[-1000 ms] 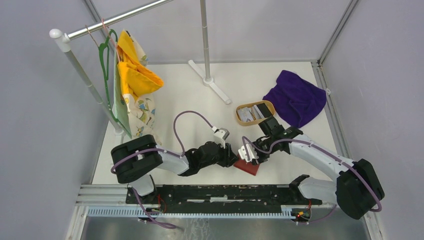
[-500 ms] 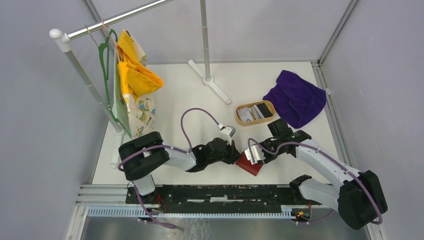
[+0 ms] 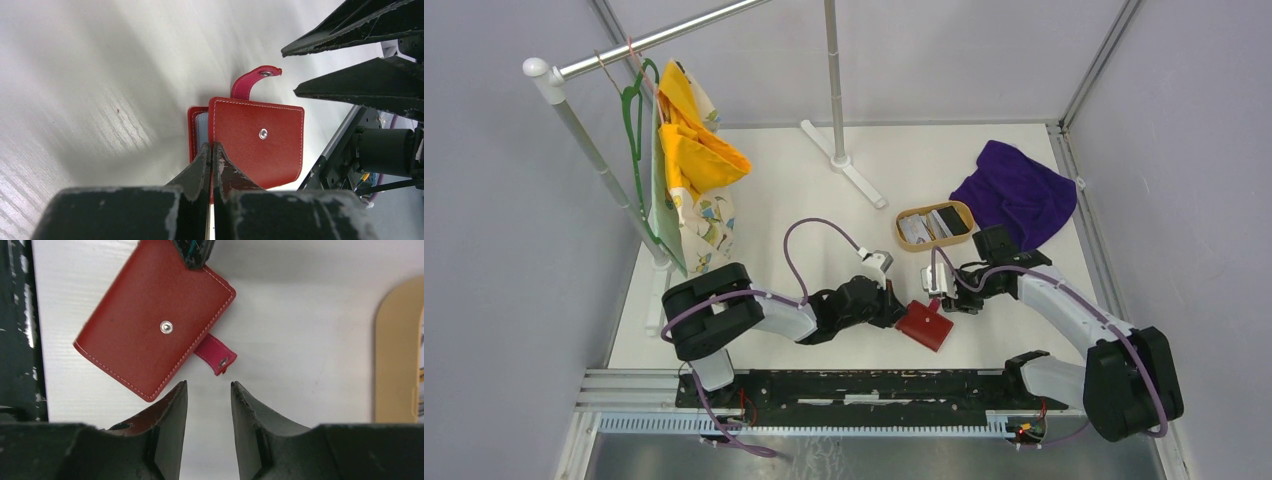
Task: Put the credit cards into the card holder
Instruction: Close the card holder at the center of the board.
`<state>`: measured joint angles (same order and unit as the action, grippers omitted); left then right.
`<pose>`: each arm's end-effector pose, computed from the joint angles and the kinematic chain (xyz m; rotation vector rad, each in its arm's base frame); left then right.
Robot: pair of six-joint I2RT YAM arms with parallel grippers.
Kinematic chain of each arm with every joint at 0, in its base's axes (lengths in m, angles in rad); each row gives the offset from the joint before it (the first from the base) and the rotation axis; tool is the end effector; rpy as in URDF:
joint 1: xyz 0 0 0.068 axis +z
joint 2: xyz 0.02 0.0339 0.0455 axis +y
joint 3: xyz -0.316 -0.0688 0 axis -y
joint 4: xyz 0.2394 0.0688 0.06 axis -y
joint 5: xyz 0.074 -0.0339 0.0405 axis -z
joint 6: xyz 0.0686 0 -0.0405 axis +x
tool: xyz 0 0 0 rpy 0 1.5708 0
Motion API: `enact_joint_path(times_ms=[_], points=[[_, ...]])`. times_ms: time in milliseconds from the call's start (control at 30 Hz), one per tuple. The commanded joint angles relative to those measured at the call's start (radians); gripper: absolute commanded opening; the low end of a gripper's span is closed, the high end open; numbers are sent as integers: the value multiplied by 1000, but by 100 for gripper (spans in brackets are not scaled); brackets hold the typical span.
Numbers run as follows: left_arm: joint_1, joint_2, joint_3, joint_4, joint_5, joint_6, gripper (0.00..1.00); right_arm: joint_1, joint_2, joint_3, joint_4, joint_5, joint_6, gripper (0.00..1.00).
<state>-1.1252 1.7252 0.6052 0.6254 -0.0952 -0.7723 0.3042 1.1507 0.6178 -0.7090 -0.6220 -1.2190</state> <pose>0.1577 -0.3149 0.1689 0.3308 2.2181 -1.0251 0.1500 0.0890 0.2093 -1.8414 1.7358 0.5436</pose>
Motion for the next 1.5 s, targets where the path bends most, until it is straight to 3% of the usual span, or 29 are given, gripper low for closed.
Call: enact_joint_path(times_ms=[0, 633, 1000, 1300, 1467], points=[[3, -5, -17, 28, -10, -44, 2, -4, 57, 65, -21, -120, 70, 43], [1, -25, -22, 43, 6, -45, 2, 22, 123, 66, 113, -56, 260, 25], [1, -77, -36, 37, 1, -46, 5, 47, 109, 80, 205, 3, 342, 1], [0, -196, -53, -39, -50, -29, 18, 64, 117, 99, 246, -9, 364, 0], [0, -256, -59, -79, -61, -14, 19, 65, 122, 99, 247, -2, 363, 0]])
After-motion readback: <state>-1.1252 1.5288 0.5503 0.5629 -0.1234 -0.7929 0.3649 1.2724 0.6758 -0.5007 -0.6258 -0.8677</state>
